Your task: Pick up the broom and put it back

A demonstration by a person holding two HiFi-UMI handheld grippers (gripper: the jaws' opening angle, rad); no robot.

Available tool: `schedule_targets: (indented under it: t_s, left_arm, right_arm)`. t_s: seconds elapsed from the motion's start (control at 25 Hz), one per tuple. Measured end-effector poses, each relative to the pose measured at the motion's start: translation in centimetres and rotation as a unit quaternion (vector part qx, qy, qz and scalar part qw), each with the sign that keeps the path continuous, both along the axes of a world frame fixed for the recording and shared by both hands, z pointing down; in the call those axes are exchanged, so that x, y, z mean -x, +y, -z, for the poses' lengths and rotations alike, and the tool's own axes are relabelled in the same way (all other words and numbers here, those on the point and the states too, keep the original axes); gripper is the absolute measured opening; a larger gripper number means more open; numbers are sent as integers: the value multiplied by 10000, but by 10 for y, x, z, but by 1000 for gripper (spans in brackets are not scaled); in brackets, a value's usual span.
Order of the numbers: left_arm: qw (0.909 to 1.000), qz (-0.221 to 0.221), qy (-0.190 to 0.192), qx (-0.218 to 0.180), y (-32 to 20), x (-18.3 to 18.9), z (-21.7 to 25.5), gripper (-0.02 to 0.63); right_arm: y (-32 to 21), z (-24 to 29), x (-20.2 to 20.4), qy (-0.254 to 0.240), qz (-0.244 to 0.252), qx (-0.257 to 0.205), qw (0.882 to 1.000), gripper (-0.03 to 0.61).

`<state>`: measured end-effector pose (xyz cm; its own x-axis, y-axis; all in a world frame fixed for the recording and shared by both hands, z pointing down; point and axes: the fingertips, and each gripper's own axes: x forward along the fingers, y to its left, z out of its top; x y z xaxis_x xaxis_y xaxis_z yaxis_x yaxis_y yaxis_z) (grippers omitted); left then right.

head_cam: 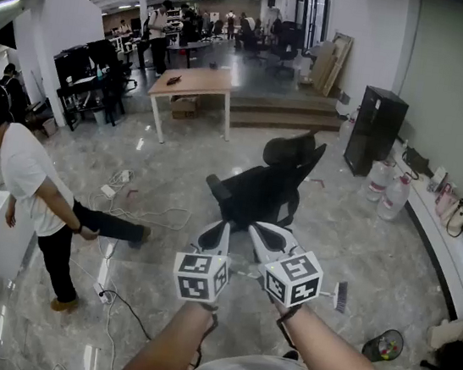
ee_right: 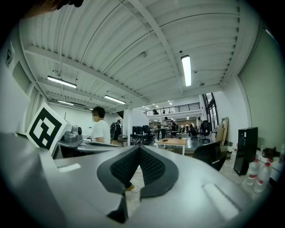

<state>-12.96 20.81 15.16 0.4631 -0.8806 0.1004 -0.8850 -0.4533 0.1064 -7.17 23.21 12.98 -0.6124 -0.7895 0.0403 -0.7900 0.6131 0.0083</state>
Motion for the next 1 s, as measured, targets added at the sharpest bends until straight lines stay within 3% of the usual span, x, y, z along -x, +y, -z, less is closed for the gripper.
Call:
schedule_targets:
  t_s: [0.6, 1.0]
  left_arm:
    - [9999, 36, 115, 22, -31, -9, -21, 5]
    - [9996, 128, 173, 157, -120, -28, -71, 5]
  right_arm:
    - [-34, -23, -20, -112, -145, 81, 9998, -3]
    - [-138, -82, -47, -209, 10, 393, 9990, -3]
